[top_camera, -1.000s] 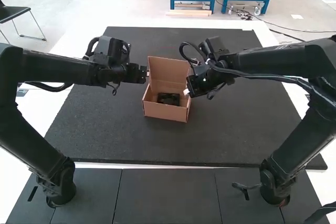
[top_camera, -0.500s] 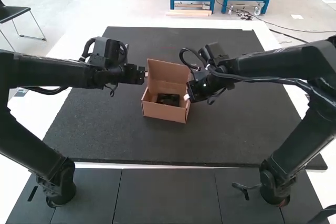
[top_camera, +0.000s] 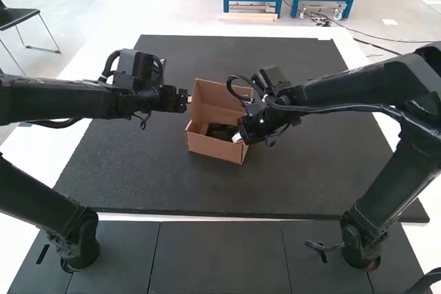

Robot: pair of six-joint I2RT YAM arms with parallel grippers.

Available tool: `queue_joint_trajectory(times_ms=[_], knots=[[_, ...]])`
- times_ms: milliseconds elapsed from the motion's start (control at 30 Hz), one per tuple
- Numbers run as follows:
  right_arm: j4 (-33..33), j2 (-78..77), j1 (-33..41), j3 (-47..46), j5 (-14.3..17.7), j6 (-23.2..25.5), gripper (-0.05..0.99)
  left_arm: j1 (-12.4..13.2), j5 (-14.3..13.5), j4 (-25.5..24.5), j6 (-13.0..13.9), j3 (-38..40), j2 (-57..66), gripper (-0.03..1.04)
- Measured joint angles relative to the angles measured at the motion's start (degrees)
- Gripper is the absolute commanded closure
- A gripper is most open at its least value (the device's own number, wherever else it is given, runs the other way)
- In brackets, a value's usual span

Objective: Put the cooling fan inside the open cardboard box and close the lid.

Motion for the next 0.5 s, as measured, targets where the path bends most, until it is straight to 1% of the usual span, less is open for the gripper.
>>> queue_joint_trajectory(times_ms=[100,133,167,233,367,500], knots=[[-0.5,0.1,0.0,0.8,-0.5,0.6,0.43,0.0,0.0,-0.9,0.0,0.0,-0.1,0.05],[-0.8,0.1,0.0,1.1,-0.8,0.7,0.38,0.0,0.0,-1.2,0.0,0.0,-0.1,0.05],[-1.3,0.1,0.0,1.4,-1.0,0.7,0.38,0.0,0.0,-1.6,0.0,0.0,-0.1,0.05],[-2.8,0.1,-0.2,2.4,-1.0,0.9,0.31,0.2,0.0,-2.0,0.0,0.0,-0.2,0.05],[-6.1,0.2,-1.2,4.6,-1.4,0.8,0.25,1.0,0.0,-2.2,0.7,0.0,-0.2,0.05],[-9.0,0.1,-1.9,6.4,-2.1,0.7,0.23,1.3,0.0,-2.2,1.5,0.0,-0.2,0.05]])
